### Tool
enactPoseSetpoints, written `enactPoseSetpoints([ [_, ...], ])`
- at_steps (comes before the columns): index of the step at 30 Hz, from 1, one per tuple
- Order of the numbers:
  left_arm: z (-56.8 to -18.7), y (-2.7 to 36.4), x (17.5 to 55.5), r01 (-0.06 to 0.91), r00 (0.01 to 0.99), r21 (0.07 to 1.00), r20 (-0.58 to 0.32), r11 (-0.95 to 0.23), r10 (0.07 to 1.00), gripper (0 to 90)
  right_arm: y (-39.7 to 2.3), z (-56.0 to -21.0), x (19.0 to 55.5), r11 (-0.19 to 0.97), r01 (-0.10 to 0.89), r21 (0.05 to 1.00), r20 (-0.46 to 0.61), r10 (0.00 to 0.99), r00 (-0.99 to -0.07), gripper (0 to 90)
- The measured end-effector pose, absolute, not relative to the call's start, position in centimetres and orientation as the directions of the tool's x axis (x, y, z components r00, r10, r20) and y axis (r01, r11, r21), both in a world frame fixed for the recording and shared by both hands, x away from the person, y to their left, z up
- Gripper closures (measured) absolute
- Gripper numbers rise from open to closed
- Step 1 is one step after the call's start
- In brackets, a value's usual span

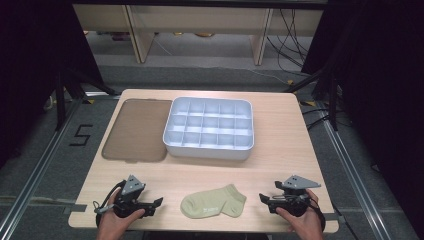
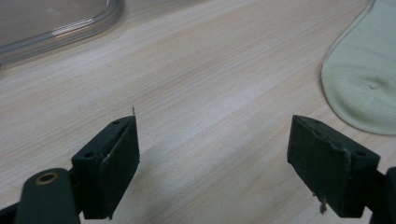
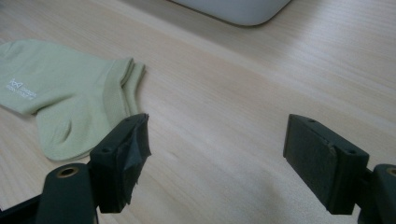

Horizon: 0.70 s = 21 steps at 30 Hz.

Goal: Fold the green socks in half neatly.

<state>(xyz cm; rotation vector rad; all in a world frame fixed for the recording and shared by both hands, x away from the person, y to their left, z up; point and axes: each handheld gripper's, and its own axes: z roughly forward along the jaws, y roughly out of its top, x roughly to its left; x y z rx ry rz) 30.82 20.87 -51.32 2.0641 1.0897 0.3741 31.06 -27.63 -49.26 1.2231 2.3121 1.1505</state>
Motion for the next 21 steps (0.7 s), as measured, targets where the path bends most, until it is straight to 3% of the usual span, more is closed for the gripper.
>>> enactPoseSetpoints([
  [5, -51.2, 20.9, 30.7, 0.582, 0.594, 0.738, -0.099, -0.341, 0.799, 17.1, -27.4, -49.1, 30.9, 0.321, 0.556, 0.767, 0.101, 0.795, -0.598, 25.2],
  [10, -50.9, 20.6, 30.2, 0.612, 0.587, 0.739, -0.186, -0.282, 0.788, 18.7, -27.6, -48.9, 31.0, 0.337, 0.526, 0.781, 0.083, 0.779, -0.621, 26.7],
  [14, -50.6, 19.5, 29.6, 0.61, 0.589, 0.745, -0.199, -0.27, 0.783, 19.4, -27.2, -48.9, 30.6, 0.301, 0.543, 0.784, 0.105, 0.798, -0.594, 27.7],
  [21, -50.5, 17.9, 29.0, 0.61, 0.626, 0.737, -0.223, -0.292, 0.747, 25.3, -27.2, -48.9, 30.9, 0.348, 0.498, 0.795, 0.057, 0.773, -0.632, 29.5],
])
